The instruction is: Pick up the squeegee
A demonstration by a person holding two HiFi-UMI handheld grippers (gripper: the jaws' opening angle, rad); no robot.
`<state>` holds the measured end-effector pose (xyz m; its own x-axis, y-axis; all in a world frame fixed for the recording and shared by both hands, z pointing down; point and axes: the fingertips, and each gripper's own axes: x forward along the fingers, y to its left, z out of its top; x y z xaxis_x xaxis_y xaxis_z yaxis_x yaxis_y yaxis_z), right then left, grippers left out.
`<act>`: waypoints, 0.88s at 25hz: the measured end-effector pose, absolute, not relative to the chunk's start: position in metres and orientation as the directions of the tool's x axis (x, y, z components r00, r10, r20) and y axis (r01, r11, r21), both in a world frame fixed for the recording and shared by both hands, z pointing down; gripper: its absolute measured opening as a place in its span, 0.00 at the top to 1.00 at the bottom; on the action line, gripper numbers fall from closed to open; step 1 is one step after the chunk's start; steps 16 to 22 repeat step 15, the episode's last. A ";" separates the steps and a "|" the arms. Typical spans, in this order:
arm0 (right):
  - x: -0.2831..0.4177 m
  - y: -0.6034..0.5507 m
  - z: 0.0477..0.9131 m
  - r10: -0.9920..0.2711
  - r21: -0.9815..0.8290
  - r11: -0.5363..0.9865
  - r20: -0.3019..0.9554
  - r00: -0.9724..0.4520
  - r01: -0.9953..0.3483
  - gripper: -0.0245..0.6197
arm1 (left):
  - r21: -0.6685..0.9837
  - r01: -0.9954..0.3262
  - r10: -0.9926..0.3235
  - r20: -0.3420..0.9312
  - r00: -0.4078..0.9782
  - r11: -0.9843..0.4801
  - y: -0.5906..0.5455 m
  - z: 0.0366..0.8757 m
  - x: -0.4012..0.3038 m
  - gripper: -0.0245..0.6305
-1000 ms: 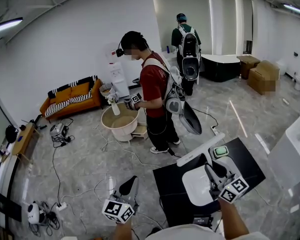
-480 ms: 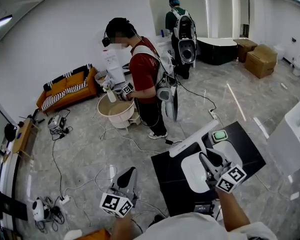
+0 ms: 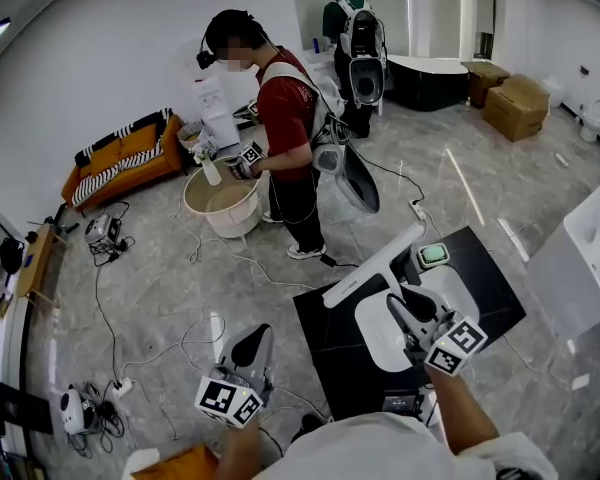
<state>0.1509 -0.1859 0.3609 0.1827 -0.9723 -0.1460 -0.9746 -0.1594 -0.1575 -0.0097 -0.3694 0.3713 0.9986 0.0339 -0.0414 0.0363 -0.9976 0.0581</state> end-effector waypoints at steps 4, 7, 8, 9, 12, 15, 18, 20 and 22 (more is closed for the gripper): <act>0.152 -0.190 0.362 -0.974 -0.164 -0.154 -0.142 0.178 -0.974 0.83 | 0.072 0.053 0.050 -0.040 0.998 -0.996 -0.370 0.373 -0.008 0.94; 0.153 -0.192 0.363 -0.974 -0.168 -0.151 -0.143 0.176 -0.974 0.83 | 0.066 0.080 0.077 -0.047 0.996 -0.995 -0.366 0.372 -0.006 0.94; 0.153 -0.193 0.363 -0.974 -0.169 -0.150 -0.143 0.175 -0.974 0.83 | 0.060 0.085 0.083 -0.047 0.995 -0.995 -0.365 0.373 -0.005 0.94; 0.154 -0.194 0.364 -0.974 -0.170 -0.148 -0.143 0.173 -0.974 0.83 | 0.056 0.090 0.087 -0.045 0.995 -0.994 -0.365 0.374 -0.005 0.94; 0.158 -0.194 0.367 -0.975 -0.183 -0.146 -0.142 0.173 -0.972 0.83 | 0.065 0.101 0.098 -0.038 0.994 -0.993 -0.364 0.378 0.001 0.94; 0.166 -0.190 0.369 -0.974 -0.198 -0.153 -0.135 0.182 -0.968 0.83 | 0.076 0.113 0.110 -0.033 0.993 -0.991 -0.359 0.380 0.011 0.94; 0.166 -0.190 0.369 -0.974 -0.198 -0.153 -0.135 0.182 -0.968 0.83 | 0.076 0.113 0.110 -0.033 0.993 -0.991 -0.359 0.380 0.011 0.94; 0.166 -0.190 0.369 -0.974 -0.198 -0.153 -0.135 0.182 -0.968 0.83 | 0.076 0.113 0.110 -0.033 0.993 -0.991 -0.359 0.380 0.011 0.94; 0.166 -0.190 0.369 -0.974 -0.198 -0.153 -0.135 0.182 -0.968 0.83 | 0.076 0.113 0.110 -0.033 0.993 -0.991 -0.359 0.380 0.011 0.94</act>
